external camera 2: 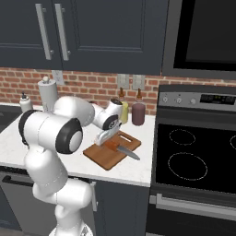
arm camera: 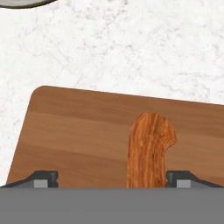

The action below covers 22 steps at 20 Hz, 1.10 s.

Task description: Pick up the knife from the drawer and place it on the cutting board. Then place the meat from the plate to the cutting board.

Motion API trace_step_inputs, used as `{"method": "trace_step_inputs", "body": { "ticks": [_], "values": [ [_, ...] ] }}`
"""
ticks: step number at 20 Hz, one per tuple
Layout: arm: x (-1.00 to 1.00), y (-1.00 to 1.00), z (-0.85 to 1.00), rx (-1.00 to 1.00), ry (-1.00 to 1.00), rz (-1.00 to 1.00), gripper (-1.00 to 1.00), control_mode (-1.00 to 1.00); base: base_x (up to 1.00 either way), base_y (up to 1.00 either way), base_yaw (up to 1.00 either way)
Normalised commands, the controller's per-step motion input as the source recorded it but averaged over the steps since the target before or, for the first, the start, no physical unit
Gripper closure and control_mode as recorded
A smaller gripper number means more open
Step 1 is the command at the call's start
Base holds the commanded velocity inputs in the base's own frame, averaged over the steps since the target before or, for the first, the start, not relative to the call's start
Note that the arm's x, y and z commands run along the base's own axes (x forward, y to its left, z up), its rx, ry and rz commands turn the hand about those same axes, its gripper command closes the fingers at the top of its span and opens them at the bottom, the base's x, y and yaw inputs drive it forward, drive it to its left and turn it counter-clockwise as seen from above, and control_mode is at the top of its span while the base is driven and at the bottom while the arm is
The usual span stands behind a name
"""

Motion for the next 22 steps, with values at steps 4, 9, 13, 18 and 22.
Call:
{"method": "trace_step_inputs", "body": {
  "ticks": [4, 9, 13, 18, 22],
  "values": [
    [-0.37, 0.51, 0.51, 0.07, 0.04, 0.00, -1.00, -1.00, 0.00, 0.00, 0.00],
    [-0.47, 0.59, 0.34, 0.09, 0.03, -0.06, -1.00, -1.00, 0.00, 0.00, 0.00],
    [-0.62, 0.54, 0.19, 0.09, 0.02, -0.20, -1.00, -1.00, 0.00, 0.00, 0.00],
    [-0.61, 0.63, 0.19, 0.07, 0.00, -0.26, -1.00, -1.00, 0.00, 0.00, 0.00],
    [-0.34, 0.74, 0.24, 0.01, 0.00, -0.31, -1.00, -1.00, 0.00, 0.00, 0.00]
  ]
}}
